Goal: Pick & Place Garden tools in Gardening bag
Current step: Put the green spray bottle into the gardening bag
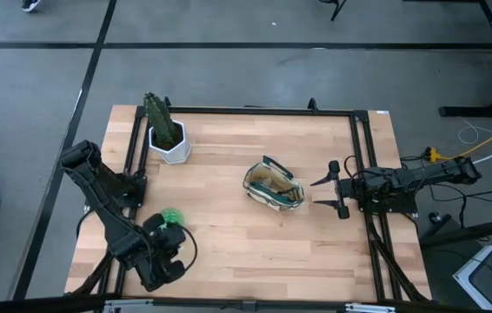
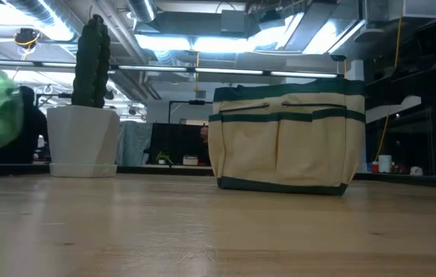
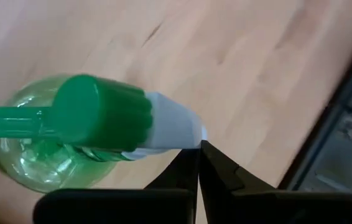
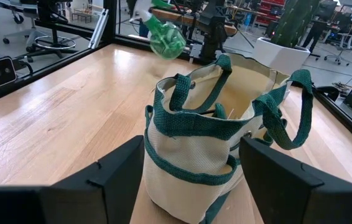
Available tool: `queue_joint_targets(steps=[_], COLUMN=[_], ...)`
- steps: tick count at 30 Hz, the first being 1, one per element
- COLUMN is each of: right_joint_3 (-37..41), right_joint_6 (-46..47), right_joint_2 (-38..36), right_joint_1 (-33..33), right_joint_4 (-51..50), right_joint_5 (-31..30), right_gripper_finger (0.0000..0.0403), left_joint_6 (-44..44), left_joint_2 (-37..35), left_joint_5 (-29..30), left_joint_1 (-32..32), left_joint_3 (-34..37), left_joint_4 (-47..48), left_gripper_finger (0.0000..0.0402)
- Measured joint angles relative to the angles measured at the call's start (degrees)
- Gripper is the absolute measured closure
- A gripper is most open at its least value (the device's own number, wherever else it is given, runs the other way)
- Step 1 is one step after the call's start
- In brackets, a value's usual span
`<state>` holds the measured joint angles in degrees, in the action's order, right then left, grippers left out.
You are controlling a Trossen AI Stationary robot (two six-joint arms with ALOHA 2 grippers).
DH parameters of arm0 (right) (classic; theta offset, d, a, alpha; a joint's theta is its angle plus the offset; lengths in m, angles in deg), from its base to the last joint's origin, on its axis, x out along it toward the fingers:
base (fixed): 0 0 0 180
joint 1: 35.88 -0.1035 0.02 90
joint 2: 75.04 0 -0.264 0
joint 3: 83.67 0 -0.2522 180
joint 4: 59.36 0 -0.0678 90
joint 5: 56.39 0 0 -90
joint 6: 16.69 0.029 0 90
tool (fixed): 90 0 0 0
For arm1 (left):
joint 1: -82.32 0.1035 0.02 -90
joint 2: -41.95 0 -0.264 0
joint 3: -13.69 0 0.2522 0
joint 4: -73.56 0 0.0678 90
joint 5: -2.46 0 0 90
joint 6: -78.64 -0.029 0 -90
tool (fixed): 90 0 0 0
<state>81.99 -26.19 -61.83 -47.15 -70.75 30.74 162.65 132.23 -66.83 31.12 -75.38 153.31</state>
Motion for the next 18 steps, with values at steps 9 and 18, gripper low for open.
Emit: queue_joint_targets(steps=[9,18], right_joint_3=[0.0,0.0], right_joint_6=[0.0,0.0], right_joint_2=[0.0,0.0], right_joint_1=[0.0,0.0], right_joint_4=[0.0,0.0], right_joint_5=[0.0,0.0], right_gripper_finger=[0.0138,0.0138], left_joint_6=[-20.6,-38.0], left_joint_2=[0.0,0.0], left_joint_5=[6.1,11.8], left_joint_1=[2.4,6.3], left_joint_3=[0.0,-0.1], left_joint_4=[-10.6,-20.3], left_gripper_finger=[0.0399,0.0399])
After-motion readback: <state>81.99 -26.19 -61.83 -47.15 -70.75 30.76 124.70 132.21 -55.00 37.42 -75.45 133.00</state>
